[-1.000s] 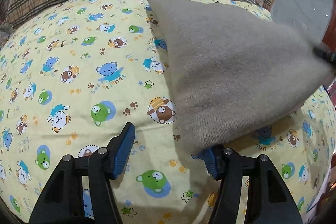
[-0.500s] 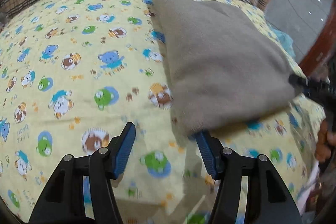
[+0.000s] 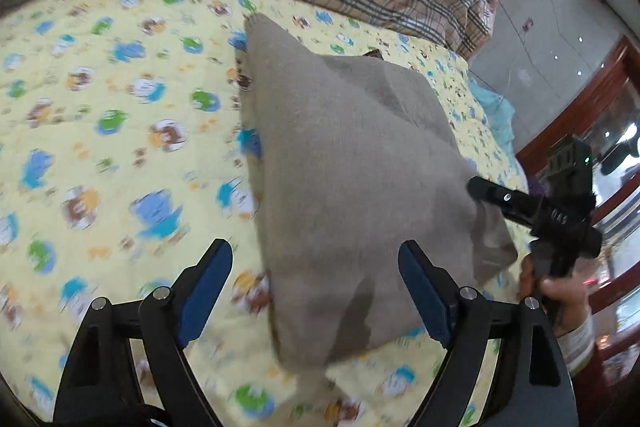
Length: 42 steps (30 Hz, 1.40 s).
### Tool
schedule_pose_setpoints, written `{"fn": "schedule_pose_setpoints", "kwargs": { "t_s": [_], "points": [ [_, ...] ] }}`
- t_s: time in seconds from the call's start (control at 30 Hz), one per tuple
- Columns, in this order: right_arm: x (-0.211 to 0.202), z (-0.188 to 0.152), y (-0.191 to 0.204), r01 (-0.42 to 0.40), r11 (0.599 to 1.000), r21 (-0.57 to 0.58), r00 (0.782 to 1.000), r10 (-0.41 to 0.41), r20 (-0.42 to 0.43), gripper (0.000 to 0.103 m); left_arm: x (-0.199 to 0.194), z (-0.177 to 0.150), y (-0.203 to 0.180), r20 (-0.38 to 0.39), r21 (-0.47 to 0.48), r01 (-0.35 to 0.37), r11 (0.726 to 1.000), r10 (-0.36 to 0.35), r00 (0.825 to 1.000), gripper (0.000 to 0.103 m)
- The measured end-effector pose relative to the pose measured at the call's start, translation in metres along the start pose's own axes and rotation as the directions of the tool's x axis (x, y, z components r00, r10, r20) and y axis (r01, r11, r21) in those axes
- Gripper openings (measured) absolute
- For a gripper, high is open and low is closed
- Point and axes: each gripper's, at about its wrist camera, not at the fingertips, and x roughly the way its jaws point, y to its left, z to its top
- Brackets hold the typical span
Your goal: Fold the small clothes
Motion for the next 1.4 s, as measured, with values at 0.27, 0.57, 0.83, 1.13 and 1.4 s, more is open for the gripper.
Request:
{"fn": "schedule_pose_setpoints", "kwargs": {
  "t_s": [0.27, 0.57, 0.83, 1.13, 1.4],
  "points": [
    [0.032, 0.033, -0.020, -0.046, 0.998, 0.048, 0.999, 0.047, -0.019, 0.080, 0.051, 0.031, 0.015, -0.033, -0.063, -0.022, 0.998, 0.020, 0.999, 0.102],
    [0.063, 0.035, -0.013, -0.165, 0.984, 0.069, 0.981, 0.171, -0.087, 0.050, 0.072, 0.044, 0.019, -0.006, -0.107, 0.123, 0.987, -0.124, 0.992, 0.063],
    [0.027, 0.026, 0.035, -0.230, 0.972, 0.055, 0.973, 0.231, 0.004, 0.040, 0.005, 0.029, 0.025, 0.081, -0.098, 0.121, 0.988, -0.114, 0.990, 0.031],
    [0.061, -0.024, 0.157, -0.438, 0.898, -0.036, 0.896, 0.433, -0.102, 0.039, -0.134, -0.038, 0.093, 0.208, -0.197, -0.009, 0.980, 0.050, 0.977, 0.031],
    [0.121, -0.070, 0.236, -0.563, 0.825, -0.048, 0.812, 0.541, -0.217, 0.039, -0.201, -0.101, 0.153, 0.240, -0.307, -0.078, 0.949, 0.157, 0.958, 0.029]
  ]
}}
